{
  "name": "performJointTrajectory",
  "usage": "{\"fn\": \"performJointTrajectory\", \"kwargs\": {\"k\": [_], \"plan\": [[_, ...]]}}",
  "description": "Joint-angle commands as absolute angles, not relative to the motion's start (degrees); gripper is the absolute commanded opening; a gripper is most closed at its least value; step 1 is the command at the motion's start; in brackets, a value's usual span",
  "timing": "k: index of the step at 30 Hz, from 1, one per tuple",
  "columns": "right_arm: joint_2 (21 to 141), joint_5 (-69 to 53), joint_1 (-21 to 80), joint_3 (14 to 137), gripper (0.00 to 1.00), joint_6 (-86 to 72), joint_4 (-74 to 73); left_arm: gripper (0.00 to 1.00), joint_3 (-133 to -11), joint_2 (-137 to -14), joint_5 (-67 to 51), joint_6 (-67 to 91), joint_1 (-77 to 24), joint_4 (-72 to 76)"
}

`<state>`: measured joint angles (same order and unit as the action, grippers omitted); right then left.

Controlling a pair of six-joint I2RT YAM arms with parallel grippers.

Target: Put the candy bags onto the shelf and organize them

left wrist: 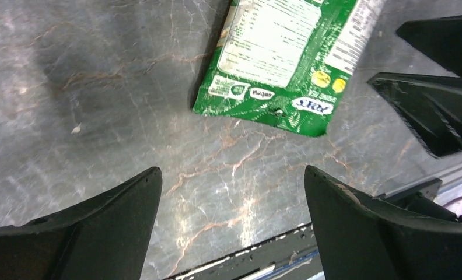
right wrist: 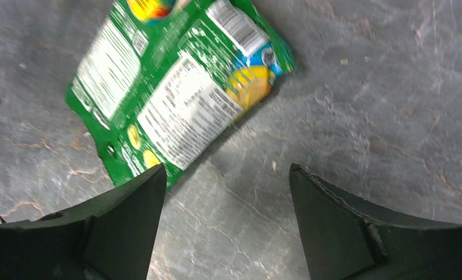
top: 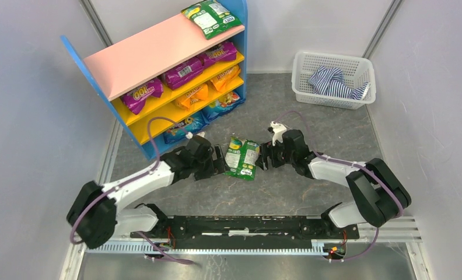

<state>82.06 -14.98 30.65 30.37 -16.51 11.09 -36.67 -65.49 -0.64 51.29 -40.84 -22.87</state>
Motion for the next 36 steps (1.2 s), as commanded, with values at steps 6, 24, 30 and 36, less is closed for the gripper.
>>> {"fn": "performJointTrajectory", "kwargs": {"k": [6,24,30,36], "plan": [[85.26,-21.37,30.3,31.66,0.74,-21.18,22.72,0.95,-42.02,-81.37,-4.1,45.17,-39.22,-11.34],[92.93,-24.04,30.32,36.55,0.71,-22.17,22.43,0.69,-41.36,-90.96,-13.63,40.44,-34.28,-1.0],[94.5,-26.12,30.38,36.98,0.69,-24.13,24.12,0.51,-36.22,-88.03,-16.54,44.89,-34.28,4.14],[96.8,-28.32,31.97,38.78,0.69,-25.85,24.61,0.37,-31.7,-86.33,-20.6,50.5,-34.28,11.46]]}}
